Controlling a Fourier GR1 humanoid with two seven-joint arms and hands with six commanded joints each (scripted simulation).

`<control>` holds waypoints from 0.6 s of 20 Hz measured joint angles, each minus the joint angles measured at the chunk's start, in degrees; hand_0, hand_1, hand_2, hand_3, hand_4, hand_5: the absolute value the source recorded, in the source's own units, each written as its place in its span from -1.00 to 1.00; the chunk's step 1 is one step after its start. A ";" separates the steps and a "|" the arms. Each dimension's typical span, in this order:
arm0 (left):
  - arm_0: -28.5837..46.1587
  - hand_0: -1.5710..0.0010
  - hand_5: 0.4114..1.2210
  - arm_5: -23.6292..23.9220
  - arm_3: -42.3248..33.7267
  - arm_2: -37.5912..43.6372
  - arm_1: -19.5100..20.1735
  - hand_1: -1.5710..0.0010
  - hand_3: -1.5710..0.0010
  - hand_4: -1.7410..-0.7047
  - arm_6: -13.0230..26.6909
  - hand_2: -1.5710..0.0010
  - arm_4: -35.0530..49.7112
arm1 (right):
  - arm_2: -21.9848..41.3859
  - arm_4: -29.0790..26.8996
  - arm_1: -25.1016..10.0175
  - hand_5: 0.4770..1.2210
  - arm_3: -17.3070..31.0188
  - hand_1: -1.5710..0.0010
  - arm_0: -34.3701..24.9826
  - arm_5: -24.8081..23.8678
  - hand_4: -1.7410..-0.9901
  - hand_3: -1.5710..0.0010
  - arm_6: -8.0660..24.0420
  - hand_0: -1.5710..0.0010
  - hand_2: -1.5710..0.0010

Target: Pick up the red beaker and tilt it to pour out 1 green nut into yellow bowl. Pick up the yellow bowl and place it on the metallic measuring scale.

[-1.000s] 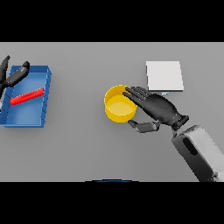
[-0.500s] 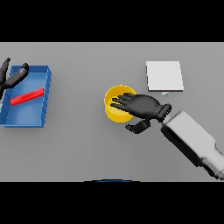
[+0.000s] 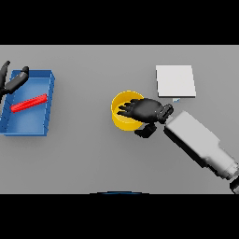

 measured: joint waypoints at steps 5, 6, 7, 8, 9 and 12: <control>-0.13 1.00 -0.31 0.28 -0.90 0.20 0.56 1.00 1.00 0.99 0.72 1.00 0.24 | -1.02 -1.49 2.28 -0.02 1.39 0.88 -0.41 1.72 0.02 0.88 2.30 0.86 0.89; 0.29 1.00 -0.31 0.35 -1.31 0.26 0.72 1.00 1.00 0.98 0.48 1.00 0.37 | -0.62 -1.29 1.85 0.07 1.29 0.70 0.33 1.97 -0.06 0.78 2.04 0.63 0.78; 0.45 1.00 -0.31 0.52 -1.68 0.16 0.83 1.00 1.00 0.98 0.36 1.00 0.26 | -0.63 -1.06 2.08 0.25 1.21 0.40 -0.08 1.85 -0.15 0.67 2.29 0.31 0.60; 0.49 1.00 -0.31 0.22 -1.51 0.47 1.28 1.00 1.00 0.97 0.27 1.00 0.47 | -0.46 -0.87 1.96 0.40 1.24 0.12 -0.21 1.82 -0.24 0.55 1.96 0.05 0.39; 0.75 1.00 -0.31 0.38 -1.81 0.43 1.06 1.00 1.00 0.97 0.07 1.00 0.58 | -0.07 -0.61 1.54 0.52 1.17 -0.11 -0.12 1.72 -0.39 0.42 1.20 -0.16 0.11; 0.34 1.00 -0.30 -0.02 -1.41 0.21 0.81 1.00 1.00 0.96 -0.03 1.00 0.37 | -0.21 -1.23 1.57 0.76 1.57 -0.54 -0.69 1.82 -0.66 -0.06 -0.62 -0.57 -0.43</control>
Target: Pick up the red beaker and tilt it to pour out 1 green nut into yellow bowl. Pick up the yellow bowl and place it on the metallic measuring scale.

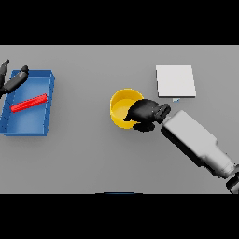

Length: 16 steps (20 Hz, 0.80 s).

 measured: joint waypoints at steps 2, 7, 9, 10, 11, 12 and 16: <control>-0.01 1.00 -0.29 0.07 -0.29 0.47 0.45 1.00 1.00 0.96 -0.20 1.00 0.33 | 0.11 -0.13 -0.19 0.84 -0.53 -0.71 0.45 -0.99 -0.78 -0.33 0.35 -0.73 -0.52; -0.31 1.00 -0.30 -0.23 0.11 -0.02 0.21 1.00 1.00 0.97 0.29 1.00 -0.04 | 0.20 -0.15 -0.52 0.95 -0.70 -0.90 0.34 -2.61 -0.93 -0.60 0.26 -0.91 -0.67; 0.66 1.00 -0.30 -0.11 -0.62 -0.12 0.50 1.00 1.00 0.98 -0.62 1.00 -0.07 | -0.60 -0.97 -1.09 0.97 -1.47 -0.94 0.52 -1.93 -0.95 -0.67 0.50 -0.94 -0.68; 0.95 1.00 -0.30 0.04 -0.72 -0.18 0.28 1.00 1.00 0.98 -0.64 1.00 0.04 | -1.11 -1.36 -1.29 0.97 -1.54 -0.95 0.30 -1.77 -0.96 -0.68 0.49 -0.95 -0.69; 1.06 1.00 -0.30 0.09 -0.92 0.10 0.33 1.00 1.00 0.98 -0.28 1.00 0.48 | -1.68 -1.95 -1.80 0.98 -2.20 -0.96 0.45 -1.37 -0.97 -0.71 0.44 -0.96 -0.70; 0.99 1.00 -0.30 0.41 -1.03 -0.28 0.09 1.00 1.00 0.97 0.25 1.00 0.14 | -2.02 -2.38 -2.21 0.98 -3.65 -0.97 1.05 -0.72 -0.98 -0.69 0.87 -0.97 -0.70; -0.06 1.00 -0.31 -0.46 0.00 0.03 0.60 1.00 1.00 0.96 1.20 1.00 0.19 | -5.49 -4.34 -4.49 0.99 -7.28 -0.99 -0.27 2.10 -0.99 -0.56 2.79 -0.99 -0.82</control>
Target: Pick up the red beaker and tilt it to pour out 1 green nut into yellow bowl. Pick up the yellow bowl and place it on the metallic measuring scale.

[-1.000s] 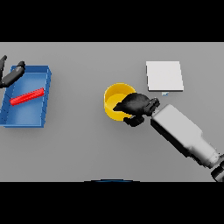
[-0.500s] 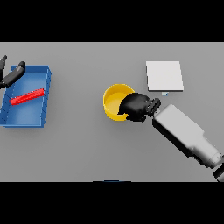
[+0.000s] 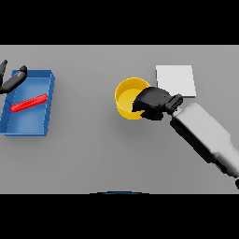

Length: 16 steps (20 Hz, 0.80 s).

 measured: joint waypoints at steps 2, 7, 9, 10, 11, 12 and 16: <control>0.39 1.00 -0.32 -0.42 -0.12 -0.02 0.18 1.00 1.00 0.98 -0.78 1.00 0.03 | -1.33 -0.74 -1.20 1.00 -1.38 -0.99 -0.30 0.94 -0.99 -0.52 0.33 -0.99 -0.82; 0.20 1.00 -0.32 -0.07 -0.67 -0.10 -0.12 1.00 1.00 0.97 -0.05 1.00 0.22 | -3.45 -0.51 -2.22 1.00 -3.42 -1.00 -0.14 0.21 -1.00 -0.48 3.17 -0.99 -0.94; 0.43 1.00 -0.29 0.80 -1.80 -0.14 0.57 1.00 1.00 0.97 0.09 1.00 -0.17 | -4.37 -0.18 -2.72 1.00 -3.44 -1.00 -0.69 -0.13 -1.00 -0.47 4.30 -0.99 -0.93; 0.66 1.00 -0.28 0.98 -2.36 -0.51 0.55 1.00 1.00 0.96 0.49 1.00 -0.35 | -4.68 0.23 -3.13 1.00 -2.16 -1.00 -1.19 -1.20 -1.00 -0.46 3.84 -0.99 -0.93; 0.76 1.00 -0.26 1.23 -2.89 -0.63 0.21 1.00 1.00 0.96 0.41 1.00 -0.27 | -5.53 0.10 -3.87 1.00 -1.55 -1.00 -1.76 -1.52 -1.00 -0.47 3.58 -0.99 -0.94; 0.49 1.00 -0.25 0.91 -2.02 -0.39 0.57 1.00 1.00 0.95 0.48 1.00 -0.37 | -5.81 0.33 -3.74 1.00 -0.29 -1.00 -2.04 -2.64 -1.00 -0.47 3.64 -1.00 -0.95; 0.73 1.00 -0.23 1.30 -3.17 -0.43 1.40 1.00 1.00 0.95 2.37 1.00 -0.21 | -8.05 0.53 -3.84 1.00 5.80 -1.00 -3.66 -5.65 -1.00 -0.46 3.22 -1.00 -0.96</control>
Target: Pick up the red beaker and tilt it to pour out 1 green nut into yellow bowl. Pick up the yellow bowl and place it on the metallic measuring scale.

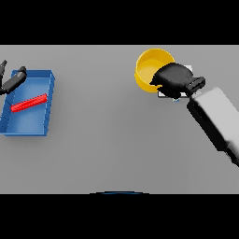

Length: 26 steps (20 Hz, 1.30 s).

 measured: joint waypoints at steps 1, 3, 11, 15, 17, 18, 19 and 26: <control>-0.27 1.00 -0.22 -0.22 -0.29 0.07 -0.10 1.00 1.00 0.94 0.48 1.00 0.35 | -0.50 0.36 -0.39 1.00 2.18 -1.00 -0.36 -1.11 -1.00 -0.46 -0.67 -1.00 -0.96; -0.10 1.00 -0.20 -0.20 -0.03 0.09 -0.57 1.00 1.00 0.93 0.02 1.00 0.47 | -1.07 1.08 -0.86 1.00 5.41 -1.00 -0.98 -3.63 -1.00 -0.46 -2.23 -1.00 -0.97; 0.14 1.00 -0.25 -0.06 -0.49 0.02 0.12 1.00 1.00 0.96 0.55 1.00 0.17 | -3.94 2.52 -0.16 1.00 20.89 -1.00 -3.51 -10.61 -1.00 -0.61 -3.97 -1.00 -0.86; -0.10 1.00 -0.26 -0.09 0.17 0.04 -0.34 1.00 1.00 0.96 0.95 1.00 0.25 | -5.13 1.85 1.36 1.00 25.88 -1.00 -4.25 -11.26 -1.00 -0.72 -4.68 -1.00 -0.81; 0.05 1.00 -0.25 -0.43 0.37 0.15 0.03 1.00 1.00 0.95 0.96 1.00 0.31 | -5.83 1.30 1.64 1.00 27.75 -1.00 -4.67 -11.23 -1.00 -0.79 -5.31 -0.97 -0.77; 0.14 1.00 -0.26 -0.40 -0.22 0.28 0.26 1.00 1.00 0.95 0.89 1.00 0.51 | -6.05 1.07 2.04 1.00 28.63 -1.00 -4.70 -11.23 -1.00 -0.83 -5.44 -0.94 -0.76; 0.16 1.00 -0.26 -0.74 0.28 0.04 -0.25 1.00 1.00 0.96 0.64 1.00 0.49 | -6.35 0.84 2.25 1.00 29.07 -1.00 -5.10 -10.74 -1.00 -0.87 -4.68 -0.87 -0.74; 0.36 1.00 -0.22 -0.61 -0.59 0.18 0.44 1.00 1.00 0.94 0.51 1.00 0.44 | -7.39 0.28 2.23 0.60 31.86 -0.25 -5.79 -9.53 -0.68 -0.06 -5.89 0.08 -0.33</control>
